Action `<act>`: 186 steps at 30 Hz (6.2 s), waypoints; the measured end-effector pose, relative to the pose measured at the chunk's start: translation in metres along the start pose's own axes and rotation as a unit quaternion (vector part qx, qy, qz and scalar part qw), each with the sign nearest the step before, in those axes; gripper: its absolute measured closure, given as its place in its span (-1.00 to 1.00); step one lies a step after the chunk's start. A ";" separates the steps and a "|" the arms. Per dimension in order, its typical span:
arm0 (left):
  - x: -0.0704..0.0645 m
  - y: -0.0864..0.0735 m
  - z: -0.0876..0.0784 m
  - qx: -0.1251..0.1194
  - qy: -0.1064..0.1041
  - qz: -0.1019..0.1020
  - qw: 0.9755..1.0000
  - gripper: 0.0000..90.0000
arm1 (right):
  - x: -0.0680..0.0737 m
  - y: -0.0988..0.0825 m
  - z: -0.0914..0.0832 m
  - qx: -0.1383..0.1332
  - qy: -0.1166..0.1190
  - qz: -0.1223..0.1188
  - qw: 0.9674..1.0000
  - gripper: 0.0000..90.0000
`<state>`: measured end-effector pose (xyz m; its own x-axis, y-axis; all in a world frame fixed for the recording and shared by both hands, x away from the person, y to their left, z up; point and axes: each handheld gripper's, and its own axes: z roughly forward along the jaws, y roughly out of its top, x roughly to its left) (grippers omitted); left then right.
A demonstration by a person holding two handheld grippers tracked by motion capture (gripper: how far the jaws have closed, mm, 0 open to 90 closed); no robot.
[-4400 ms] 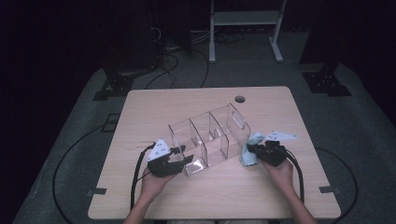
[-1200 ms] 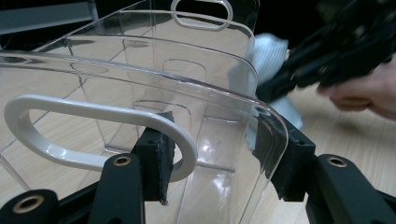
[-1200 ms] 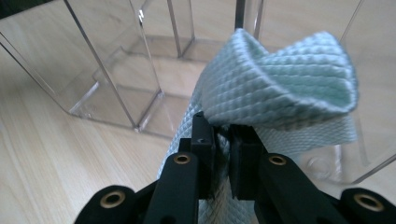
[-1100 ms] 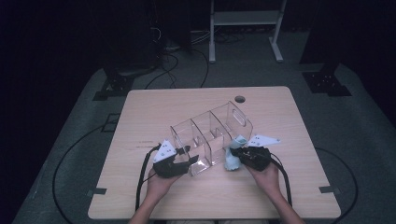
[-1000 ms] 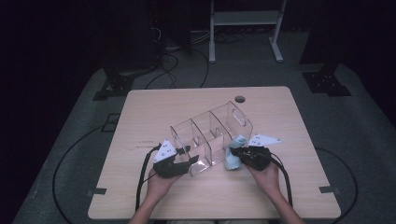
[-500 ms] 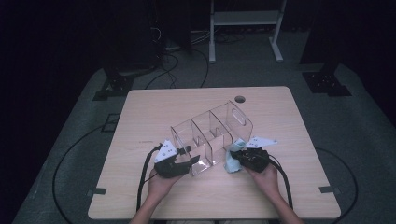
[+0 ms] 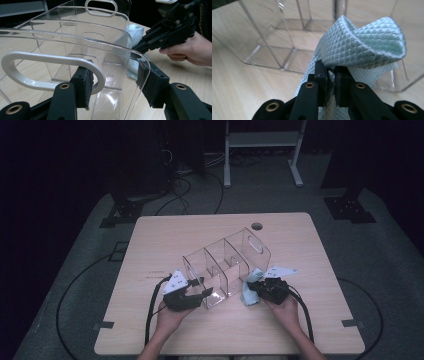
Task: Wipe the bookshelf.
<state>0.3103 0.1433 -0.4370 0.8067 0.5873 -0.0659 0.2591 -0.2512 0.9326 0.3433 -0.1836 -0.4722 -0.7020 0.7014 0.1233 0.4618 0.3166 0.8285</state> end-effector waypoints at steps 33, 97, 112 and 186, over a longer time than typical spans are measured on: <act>-0.005 0.001 0.005 -0.004 -0.013 -0.004 1.000 0.04 | 0.050 0.031 -0.001 -0.028 0.043 -0.053 0.997 0.83; -0.003 0.003 0.010 -0.017 -0.023 -0.021 0.999 -0.11 | 0.051 0.009 0.007 -0.009 0.022 -0.053 0.998 0.82; 0.011 0.000 0.009 -0.025 -0.118 -0.023 0.992 -0.33 | 0.095 -0.004 0.047 0.031 0.112 -0.074 0.990 0.82; 0.017 -0.002 0.003 -0.019 -0.134 -0.014 0.991 -0.72 | 0.093 0.004 0.067 0.032 0.138 -0.086 0.986 0.82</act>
<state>0.3245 0.1517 -0.4413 0.9133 0.3663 -0.1783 0.2665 -0.2061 0.9416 0.3161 -0.0745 -0.4936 -0.8898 0.4361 0.1346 0.3499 0.4626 0.8146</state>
